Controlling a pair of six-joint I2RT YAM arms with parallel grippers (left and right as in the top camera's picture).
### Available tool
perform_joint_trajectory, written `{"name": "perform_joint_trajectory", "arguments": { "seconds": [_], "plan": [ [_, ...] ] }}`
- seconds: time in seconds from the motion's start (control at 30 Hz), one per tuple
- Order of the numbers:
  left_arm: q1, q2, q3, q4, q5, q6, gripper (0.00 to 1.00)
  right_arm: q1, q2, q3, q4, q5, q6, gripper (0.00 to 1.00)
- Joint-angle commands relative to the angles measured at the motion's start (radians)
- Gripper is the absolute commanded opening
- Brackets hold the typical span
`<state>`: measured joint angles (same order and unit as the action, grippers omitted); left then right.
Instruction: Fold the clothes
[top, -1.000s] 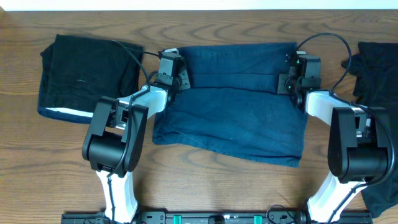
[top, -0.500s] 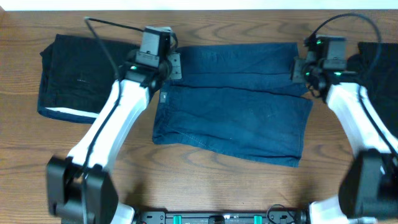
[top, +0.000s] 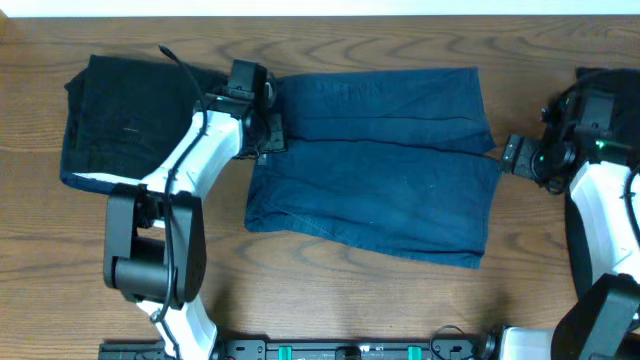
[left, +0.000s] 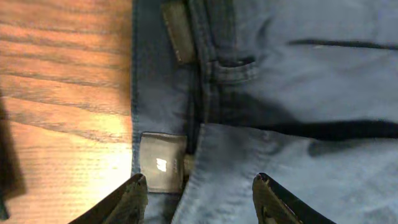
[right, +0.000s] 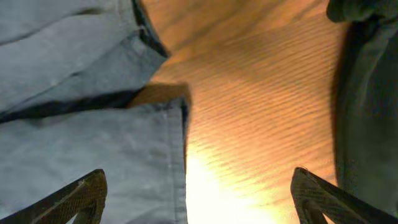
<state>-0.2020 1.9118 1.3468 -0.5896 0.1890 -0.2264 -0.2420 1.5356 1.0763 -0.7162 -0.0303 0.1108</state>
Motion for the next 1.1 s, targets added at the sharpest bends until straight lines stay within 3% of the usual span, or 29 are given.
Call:
{"name": "perform_joint_trajectory", "arguments": {
  "seconds": [0.0, 0.9, 0.97, 1.07],
  "plan": [
    [0.024, 0.013, -0.004, 0.009, 0.103, 0.016, 0.56, -0.008, 0.004, -0.065, 0.06, -0.008, 0.008, 0.95],
    [0.028, 0.047, -0.053, -0.037, 0.2, 0.016, 0.55, -0.008, 0.005, -0.096, 0.111, -0.008, 0.008, 0.95],
    [0.028, 0.047, -0.065, -0.034, 0.2, 0.016, 0.43, -0.008, 0.005, -0.096, 0.111, -0.008, 0.008, 0.95],
    [0.028, 0.047, -0.07, -0.048, 0.2, 0.016, 0.15, -0.008, 0.005, -0.096, 0.112, -0.008, 0.008, 0.95]
  ]
}}
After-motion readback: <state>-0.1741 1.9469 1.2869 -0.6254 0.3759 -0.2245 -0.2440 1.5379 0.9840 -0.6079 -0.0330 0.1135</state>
